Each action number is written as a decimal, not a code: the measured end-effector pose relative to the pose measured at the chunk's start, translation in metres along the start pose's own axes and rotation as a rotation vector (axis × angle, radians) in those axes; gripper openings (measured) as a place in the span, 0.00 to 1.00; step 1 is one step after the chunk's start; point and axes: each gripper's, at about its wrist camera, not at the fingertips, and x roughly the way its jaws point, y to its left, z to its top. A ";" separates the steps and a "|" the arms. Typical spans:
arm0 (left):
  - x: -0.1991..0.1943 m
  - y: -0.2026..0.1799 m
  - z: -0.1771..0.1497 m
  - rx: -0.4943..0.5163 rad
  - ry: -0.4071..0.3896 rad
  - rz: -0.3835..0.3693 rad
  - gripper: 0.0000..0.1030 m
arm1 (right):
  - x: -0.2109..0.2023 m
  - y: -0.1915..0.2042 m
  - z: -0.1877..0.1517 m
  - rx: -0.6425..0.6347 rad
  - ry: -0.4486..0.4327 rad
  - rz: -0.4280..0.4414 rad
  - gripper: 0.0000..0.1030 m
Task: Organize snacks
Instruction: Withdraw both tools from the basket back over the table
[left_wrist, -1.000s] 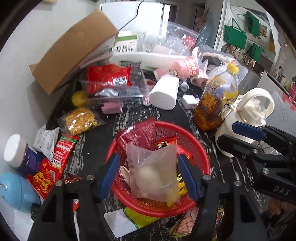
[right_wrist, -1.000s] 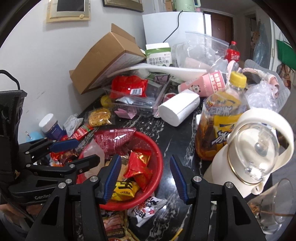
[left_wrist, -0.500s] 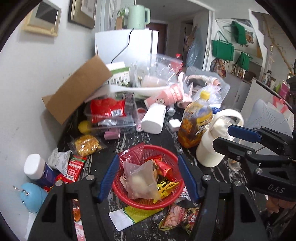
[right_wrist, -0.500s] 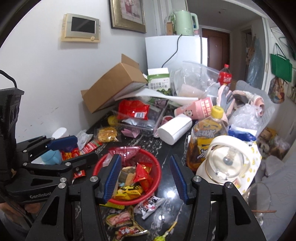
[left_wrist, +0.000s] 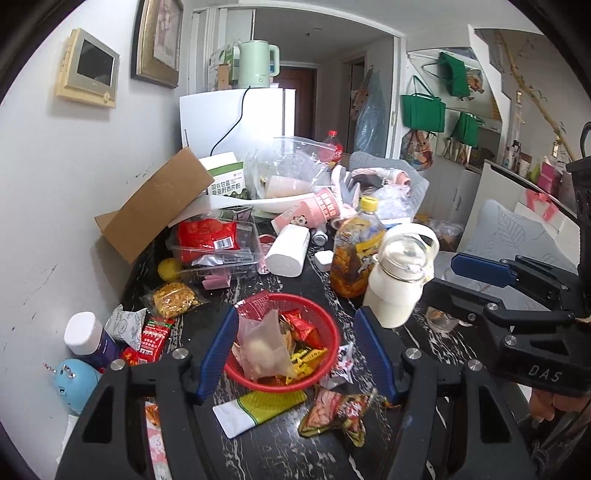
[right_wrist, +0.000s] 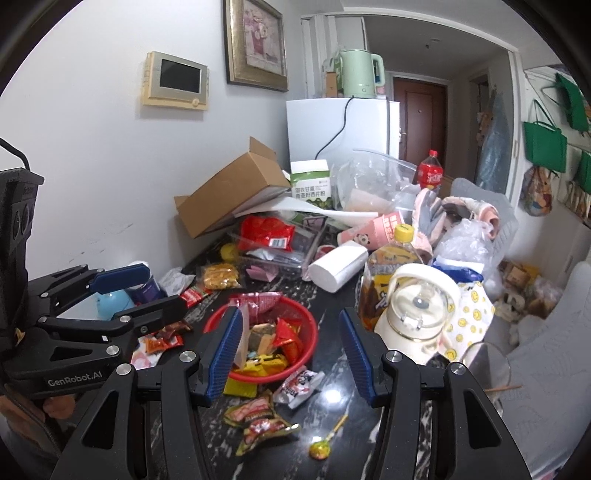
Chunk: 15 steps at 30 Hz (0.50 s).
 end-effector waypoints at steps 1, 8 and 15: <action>-0.002 -0.002 -0.003 0.005 0.000 -0.006 0.63 | -0.003 0.001 -0.003 0.001 -0.001 0.000 0.53; -0.013 -0.014 -0.025 0.021 0.015 -0.054 0.63 | -0.023 0.008 -0.025 0.012 0.001 -0.011 0.53; -0.017 -0.022 -0.047 0.027 0.044 -0.100 0.63 | -0.033 0.013 -0.051 0.031 0.020 -0.029 0.54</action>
